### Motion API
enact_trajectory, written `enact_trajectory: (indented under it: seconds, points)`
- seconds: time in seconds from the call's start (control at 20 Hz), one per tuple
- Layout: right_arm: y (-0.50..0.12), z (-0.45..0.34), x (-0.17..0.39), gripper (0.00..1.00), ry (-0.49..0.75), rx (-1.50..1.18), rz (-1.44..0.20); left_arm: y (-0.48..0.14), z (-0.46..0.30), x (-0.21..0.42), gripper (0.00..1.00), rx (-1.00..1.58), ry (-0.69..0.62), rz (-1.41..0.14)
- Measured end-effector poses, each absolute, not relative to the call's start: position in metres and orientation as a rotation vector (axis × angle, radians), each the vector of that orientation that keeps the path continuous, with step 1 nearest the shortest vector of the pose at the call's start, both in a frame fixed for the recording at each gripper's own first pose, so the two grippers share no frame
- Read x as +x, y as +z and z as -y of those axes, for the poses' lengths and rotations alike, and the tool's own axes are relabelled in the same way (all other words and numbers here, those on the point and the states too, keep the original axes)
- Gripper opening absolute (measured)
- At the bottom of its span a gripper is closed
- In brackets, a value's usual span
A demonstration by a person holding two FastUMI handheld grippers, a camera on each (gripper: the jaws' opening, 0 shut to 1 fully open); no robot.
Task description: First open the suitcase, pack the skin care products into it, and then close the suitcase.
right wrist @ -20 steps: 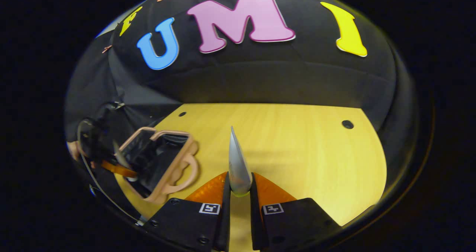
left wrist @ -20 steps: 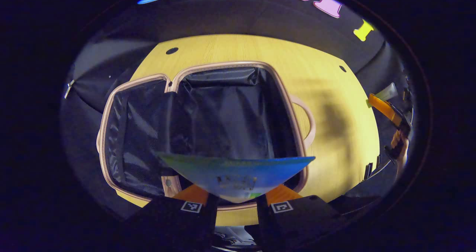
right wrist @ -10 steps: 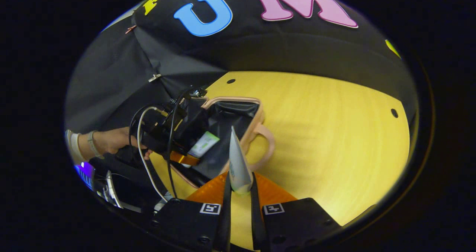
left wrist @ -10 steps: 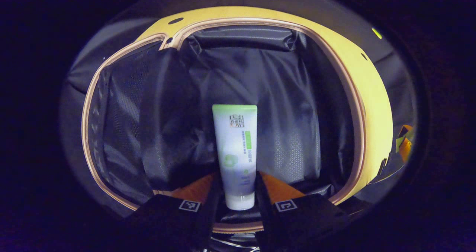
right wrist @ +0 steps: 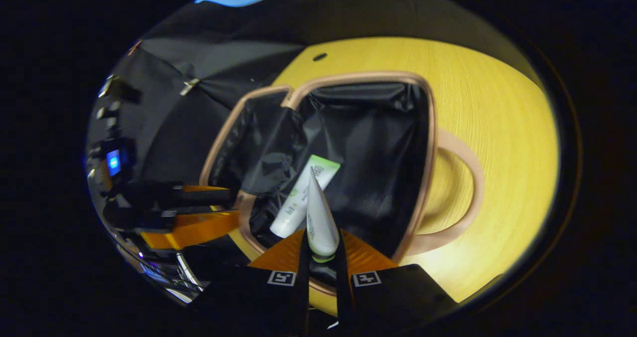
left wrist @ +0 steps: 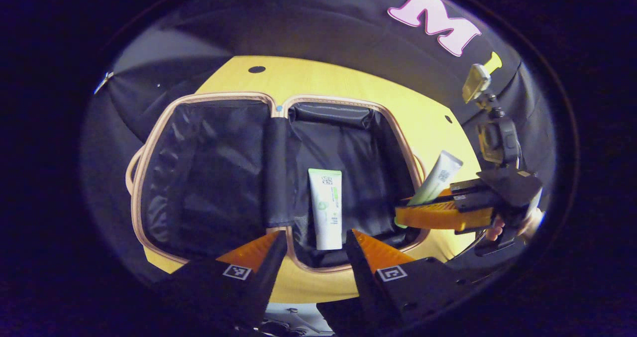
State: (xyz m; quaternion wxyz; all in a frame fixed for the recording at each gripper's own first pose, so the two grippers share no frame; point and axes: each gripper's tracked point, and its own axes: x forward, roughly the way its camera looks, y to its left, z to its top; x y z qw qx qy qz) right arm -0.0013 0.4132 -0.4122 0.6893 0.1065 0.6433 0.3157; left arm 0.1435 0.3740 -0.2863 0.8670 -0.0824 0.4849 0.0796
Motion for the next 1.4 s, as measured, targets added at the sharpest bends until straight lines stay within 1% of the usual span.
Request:
enact_trajectory:
  seconds: [0.05,0.1,0.2,0.25,0.3,0.35,0.5,0.55,0.6,0.65,0.75,0.8,0.95,1.15,1.3,1.4]
  points:
    - [-0.424,-0.415,-0.007,0.27,0.657,0.225,-1.494,-0.284,-0.389,0.132,0.86,-0.168,0.189,-1.003]
    - [-0.431,-0.415,-0.007,0.27,0.598,0.219,-1.53,-0.28,-0.4,0.123,0.87,-0.175,0.209,-0.993]
    - [-0.44,-0.416,-0.01,0.27,0.553,0.202,-1.55,-0.28,-0.427,0.103,0.89,-0.204,0.271,-0.986]
    - [-0.442,-0.415,-0.012,0.28,0.541,0.184,-1.553,-0.279,-0.442,0.097,0.95,-0.224,0.302,-0.978]
    - [-0.441,-0.415,-0.014,0.31,0.539,0.182,-1.551,-0.274,-0.455,0.093,0.89,-0.244,0.332,-0.968]
    - [-0.44,-0.417,-0.012,0.33,0.546,0.193,-1.54,-0.27,-0.467,0.091,0.89,-0.263,0.362,-0.949]
    - [-0.417,-0.43,-0.011,0.64,0.608,0.289,-1.515,-0.263,-0.514,0.085,0.89,-0.284,0.451,-0.905]
    - [-0.406,-0.427,-0.011,0.7,0.636,0.295,-1.483,-0.265,-0.53,0.082,0.89,-0.267,0.477,-0.905]
    - [-0.396,-0.424,-0.009,0.88,0.668,0.297,-1.441,-0.263,-0.546,0.082,0.89,-0.244,0.502,-0.899]
    - [-0.384,-0.418,-0.008,0.9,0.696,0.298,-1.397,-0.259,-0.562,0.085,0.89,-0.23,0.529,-0.887]
    - [-0.362,-0.397,-0.008,0.9,0.728,0.306,-1.329,-0.25,-0.589,0.093,0.89,-0.25,0.598,-0.851]
    - [-0.356,-0.386,-0.006,0.9,0.726,0.311,-1.307,-0.246,-0.601,0.099,0.89,-0.29,0.631,-0.822]
    - [-0.345,-0.346,0.002,0.9,0.669,0.341,-1.255,-0.242,-0.644,0.113,0.89,-0.374,0.708,-0.773]
    - [-0.347,-0.302,0.009,0.9,0.539,0.404,-1.248,-0.264,-0.699,0.117,0.89,-0.372,0.795,-0.84]
    - [-0.346,-0.281,0.005,0.9,0.473,0.443,-1.248,-0.291,-0.708,0.113,0.89,-0.416,0.817,-0.914]
    - [-0.343,-0.272,0.002,0.9,0.457,0.443,-1.239,-0.307,-0.711,0.112,0.89,-0.448,0.831,-0.952]
